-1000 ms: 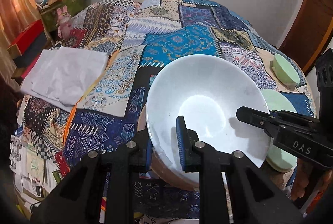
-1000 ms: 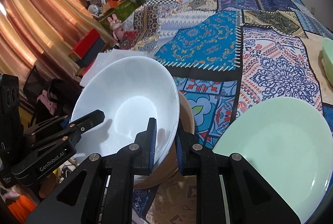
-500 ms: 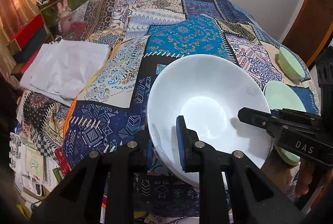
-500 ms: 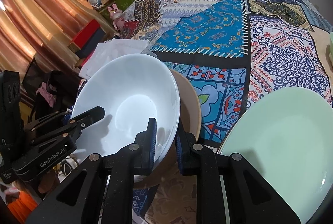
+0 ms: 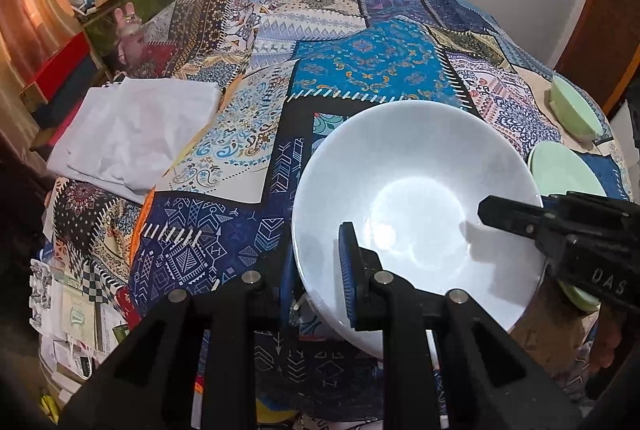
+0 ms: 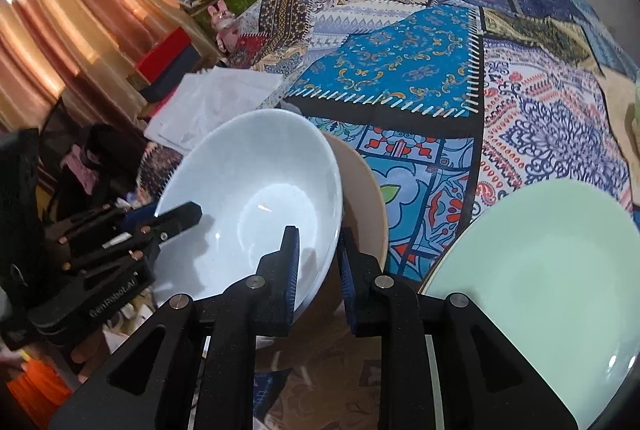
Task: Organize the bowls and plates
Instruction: 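Lower the white bowl with both tools into the pink bowl, then open both tools and lift them off the white bowl rim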
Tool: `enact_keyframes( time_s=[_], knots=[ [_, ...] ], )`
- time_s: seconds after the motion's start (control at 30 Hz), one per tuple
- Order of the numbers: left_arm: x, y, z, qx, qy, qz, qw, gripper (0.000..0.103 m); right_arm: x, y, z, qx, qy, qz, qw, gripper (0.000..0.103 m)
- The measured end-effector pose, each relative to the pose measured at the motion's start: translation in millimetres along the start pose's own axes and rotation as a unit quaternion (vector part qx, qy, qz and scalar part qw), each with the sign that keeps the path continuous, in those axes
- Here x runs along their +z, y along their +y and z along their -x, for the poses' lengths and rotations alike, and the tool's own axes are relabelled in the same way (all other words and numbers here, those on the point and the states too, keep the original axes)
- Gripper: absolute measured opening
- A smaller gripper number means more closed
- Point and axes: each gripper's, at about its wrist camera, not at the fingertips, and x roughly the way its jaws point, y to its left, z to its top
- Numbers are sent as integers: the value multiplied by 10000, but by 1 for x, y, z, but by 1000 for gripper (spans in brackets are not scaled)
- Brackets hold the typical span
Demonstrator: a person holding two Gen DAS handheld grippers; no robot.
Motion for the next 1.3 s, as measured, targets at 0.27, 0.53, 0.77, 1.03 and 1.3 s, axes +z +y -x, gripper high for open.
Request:
enact_keyframes(
  time_s=[0.27, 0.53, 0.77, 1.03, 1.3],
  knots=[
    [-2, 0, -8, -48, 135, 3, 9999, 20, 0, 13, 8, -327, -95, 473, 9983, 45],
    [2, -2, 9, 16, -61, -80, 9999, 20, 7, 7, 23, -334, -248, 410, 9983, 50],
    [13, -15, 34, -53, -379, -146, 9992, 24, 8, -7, 58, -392, -599, 324, 9969, 57],
    [32, -49, 77, -303, -1069, -333, 9932, 50, 10, -50, 114, -802, -1093, 24, 9908, 59],
    [59, -100, 103, -560, -1483, -613, 9855, 70, 4, -104, 177, -1435, -1566, -271, 9768, 62]
  ],
)
